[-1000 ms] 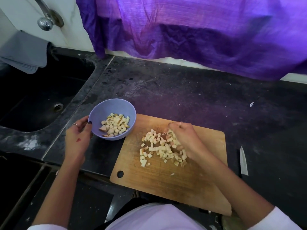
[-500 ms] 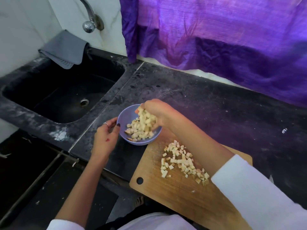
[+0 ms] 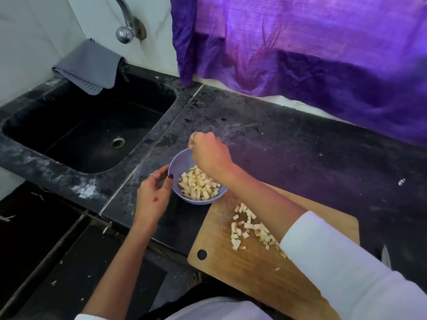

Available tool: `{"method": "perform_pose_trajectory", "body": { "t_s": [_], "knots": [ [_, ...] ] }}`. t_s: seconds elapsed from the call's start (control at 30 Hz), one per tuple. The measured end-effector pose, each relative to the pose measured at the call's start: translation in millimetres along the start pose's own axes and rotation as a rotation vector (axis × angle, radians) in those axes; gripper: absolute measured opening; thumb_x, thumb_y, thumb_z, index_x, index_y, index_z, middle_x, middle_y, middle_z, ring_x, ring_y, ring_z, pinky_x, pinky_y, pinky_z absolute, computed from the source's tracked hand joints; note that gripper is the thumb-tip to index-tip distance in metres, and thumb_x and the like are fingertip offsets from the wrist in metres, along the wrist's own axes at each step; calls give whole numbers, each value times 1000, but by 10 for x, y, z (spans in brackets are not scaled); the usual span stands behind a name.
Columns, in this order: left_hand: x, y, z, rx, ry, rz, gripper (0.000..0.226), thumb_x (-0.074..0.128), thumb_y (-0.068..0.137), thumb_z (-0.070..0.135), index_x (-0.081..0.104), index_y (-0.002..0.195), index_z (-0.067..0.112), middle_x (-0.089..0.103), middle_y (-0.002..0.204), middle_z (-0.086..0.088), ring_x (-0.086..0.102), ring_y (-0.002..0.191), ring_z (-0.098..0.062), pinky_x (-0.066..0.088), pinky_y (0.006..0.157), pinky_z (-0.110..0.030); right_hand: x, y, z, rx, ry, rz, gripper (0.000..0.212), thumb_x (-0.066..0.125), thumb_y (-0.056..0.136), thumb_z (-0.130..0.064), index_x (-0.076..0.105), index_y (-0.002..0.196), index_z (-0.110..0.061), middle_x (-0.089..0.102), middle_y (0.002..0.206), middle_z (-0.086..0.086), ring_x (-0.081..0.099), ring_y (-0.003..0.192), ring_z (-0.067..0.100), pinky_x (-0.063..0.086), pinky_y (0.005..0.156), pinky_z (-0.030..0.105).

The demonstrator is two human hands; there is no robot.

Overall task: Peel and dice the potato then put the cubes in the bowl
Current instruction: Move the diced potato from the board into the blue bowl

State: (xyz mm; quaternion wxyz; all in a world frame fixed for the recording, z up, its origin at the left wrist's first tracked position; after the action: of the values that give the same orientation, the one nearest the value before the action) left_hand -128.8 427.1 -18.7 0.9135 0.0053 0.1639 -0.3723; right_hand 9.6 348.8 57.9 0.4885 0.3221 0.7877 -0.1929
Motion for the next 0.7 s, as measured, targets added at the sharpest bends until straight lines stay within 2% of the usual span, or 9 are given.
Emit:
{"method": "perform_pose_trajectory", "body": {
  "t_s": [0.03,0.1,0.2,0.27,0.3,0.37,0.43,0.6,0.7],
  "knots": [
    [-3,8,-11,-2,-4,-2,24,53,98,22,61,119,29,67,111,8,63,104,-10,52,91,-36,9,-10,-9,-8,11,31,9,53,89,-13,60,87,-9,60,81,11,54,75,31,41,64,36],
    [0,27,-39,-12,-10,-14,25,54,98,25,61,121,30,68,111,7,63,105,-10,52,93,-39,184,-24,-39,-34,70,-102,19,53,90,-27,65,80,-16,62,71,6,54,67,25,41,60,32],
    [8,35,-43,-10,-15,-17,27,55,97,25,61,123,26,67,110,6,62,104,-9,51,91,-34,325,-201,-133,-128,196,-345,20,49,89,-13,66,79,-7,62,68,13,46,57,15,39,55,33],
    [15,34,-33,2,-9,-26,29,55,97,24,60,126,23,67,113,4,62,104,-10,50,88,-30,206,-477,-25,-136,284,-336,22,51,92,-13,70,102,-10,69,83,1,57,70,1,49,69,23],
    [22,38,-22,14,-9,-26,30,55,97,23,59,127,22,66,115,3,62,105,-11,49,87,-29,104,-660,89,-138,321,-292,23,53,95,-18,68,112,-13,69,99,-4,60,88,-3,49,82,21],
    [13,47,-39,19,-17,-16,32,54,98,23,58,129,20,65,117,3,61,108,-13,48,88,-29,-28,-1079,450,-106,304,-196,36,57,93,-38,60,126,-23,56,131,-10,48,120,-1,40,103,28],
    [24,52,-61,17,-23,-21,34,54,97,24,57,130,19,64,120,3,60,111,-14,48,91,-32,-42,-1579,980,58,205,-149,60,56,83,-62,44,137,-39,34,147,-21,29,132,-4,30,114,35],
    [24,101,-122,3,-42,-48,36,56,96,24,57,131,19,64,125,-2,59,116,-19,47,101,-46,169,-2480,1837,384,61,-186,108,51,58,-85,-10,141,-52,-24,149,-29,-11,141,4,7,116,40],
    [29,110,-130,1,-23,-56,35,55,97,23,57,132,20,64,124,-2,59,116,-20,47,101,-45,260,-2457,1890,374,-54,-107,115,38,59,-94,-19,145,-43,-27,154,-17,-15,144,10,-1,115,37]
  ]
}}
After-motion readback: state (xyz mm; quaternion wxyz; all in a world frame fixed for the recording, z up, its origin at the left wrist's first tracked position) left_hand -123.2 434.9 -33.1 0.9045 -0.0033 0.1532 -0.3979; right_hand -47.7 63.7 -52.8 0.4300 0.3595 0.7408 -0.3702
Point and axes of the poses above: each hand's wrist, its own y-axis towards the middle knuckle, its own x-axis out of the palm, z = x × y, the point moved 9 cm from there along y, towards the middle knuckle
